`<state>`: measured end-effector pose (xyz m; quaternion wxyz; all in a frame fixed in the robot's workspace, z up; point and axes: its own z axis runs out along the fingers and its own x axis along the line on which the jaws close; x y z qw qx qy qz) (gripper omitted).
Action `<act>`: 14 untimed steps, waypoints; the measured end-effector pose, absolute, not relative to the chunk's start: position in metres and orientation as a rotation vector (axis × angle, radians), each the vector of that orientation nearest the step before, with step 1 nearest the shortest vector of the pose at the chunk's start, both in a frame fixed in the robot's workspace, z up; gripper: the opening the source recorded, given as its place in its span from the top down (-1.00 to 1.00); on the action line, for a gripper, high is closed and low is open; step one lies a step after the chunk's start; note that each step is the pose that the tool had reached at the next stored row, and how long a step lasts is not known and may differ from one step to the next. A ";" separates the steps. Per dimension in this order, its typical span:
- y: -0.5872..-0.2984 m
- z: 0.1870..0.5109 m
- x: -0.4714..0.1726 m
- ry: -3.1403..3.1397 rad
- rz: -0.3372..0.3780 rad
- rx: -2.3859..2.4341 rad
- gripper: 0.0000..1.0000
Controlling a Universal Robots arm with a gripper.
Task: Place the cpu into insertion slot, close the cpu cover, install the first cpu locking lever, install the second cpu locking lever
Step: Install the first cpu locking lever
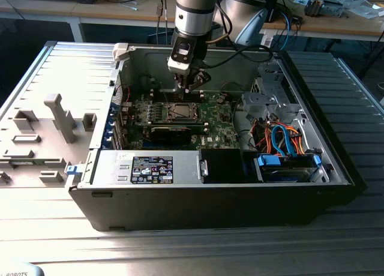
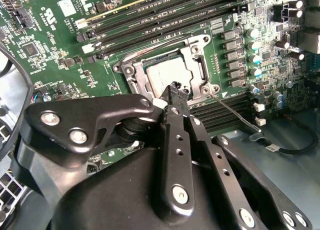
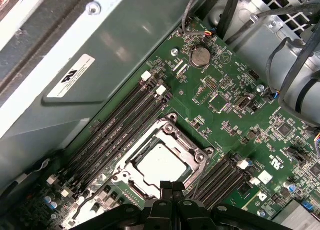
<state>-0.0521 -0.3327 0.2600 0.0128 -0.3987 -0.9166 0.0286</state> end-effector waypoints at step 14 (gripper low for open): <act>-0.333 0.260 -0.052 -2.870 0.089 -1.211 0.79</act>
